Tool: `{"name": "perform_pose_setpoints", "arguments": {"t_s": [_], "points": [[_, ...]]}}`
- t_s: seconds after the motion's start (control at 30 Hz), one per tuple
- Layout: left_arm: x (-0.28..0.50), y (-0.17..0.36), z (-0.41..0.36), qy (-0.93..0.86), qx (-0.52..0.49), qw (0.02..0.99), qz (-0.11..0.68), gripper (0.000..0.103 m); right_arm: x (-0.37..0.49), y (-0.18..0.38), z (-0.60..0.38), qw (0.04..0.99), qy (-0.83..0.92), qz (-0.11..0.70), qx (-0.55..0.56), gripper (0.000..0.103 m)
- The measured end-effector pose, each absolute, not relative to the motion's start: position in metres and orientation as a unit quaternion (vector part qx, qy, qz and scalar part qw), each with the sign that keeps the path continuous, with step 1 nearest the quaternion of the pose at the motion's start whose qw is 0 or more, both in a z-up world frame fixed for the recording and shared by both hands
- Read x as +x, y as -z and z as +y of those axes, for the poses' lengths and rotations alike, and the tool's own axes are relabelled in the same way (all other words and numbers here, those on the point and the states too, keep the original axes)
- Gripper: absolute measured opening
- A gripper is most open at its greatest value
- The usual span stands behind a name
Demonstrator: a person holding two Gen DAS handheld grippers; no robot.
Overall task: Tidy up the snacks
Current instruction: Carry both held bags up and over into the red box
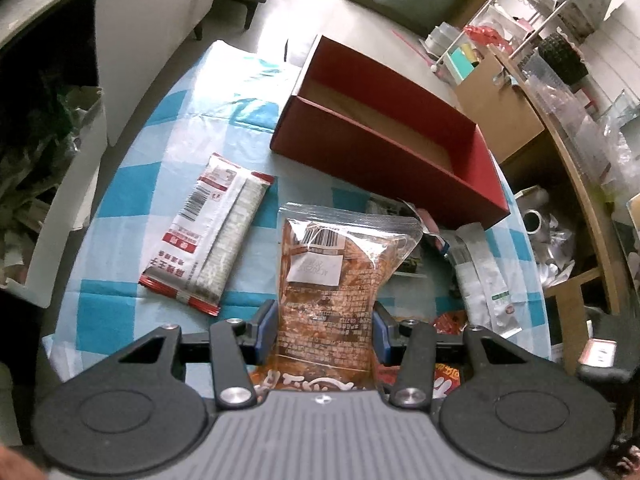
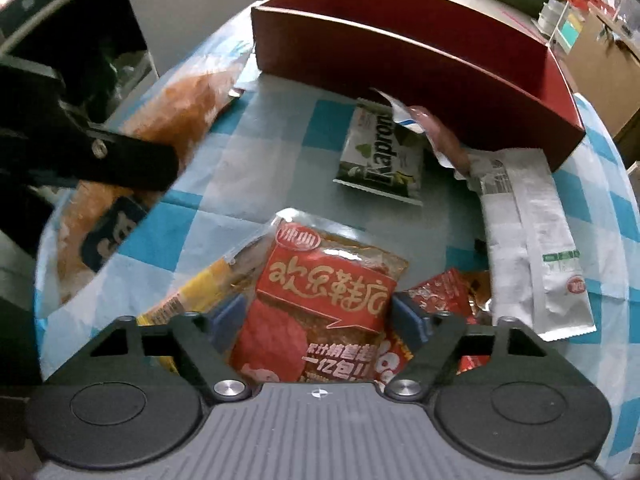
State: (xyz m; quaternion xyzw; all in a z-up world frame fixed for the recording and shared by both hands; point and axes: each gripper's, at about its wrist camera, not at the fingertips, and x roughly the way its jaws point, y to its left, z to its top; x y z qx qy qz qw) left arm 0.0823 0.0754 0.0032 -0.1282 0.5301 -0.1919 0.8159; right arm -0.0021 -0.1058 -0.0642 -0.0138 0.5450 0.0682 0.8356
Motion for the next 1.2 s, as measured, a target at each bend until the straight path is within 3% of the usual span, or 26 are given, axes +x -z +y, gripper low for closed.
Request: {"name": "perform_pose_setpoints", "arguments": {"t_s": [0.67, 1.2], "points": [[0.1, -0.026, 0.029, 0.177, -0.086, 0.858, 0.474, 0.042, 0.009, 0.007, -0.181, 0.891, -0.098, 0.426, 0.125, 0.078], [0.198, -0.043, -0.035, 0.153, -0.042, 0.887, 0.434, 0.042, 0.102, -0.01, -0.234, 0.913, -0.057, 0.387, 0.119, 0.078]]}}
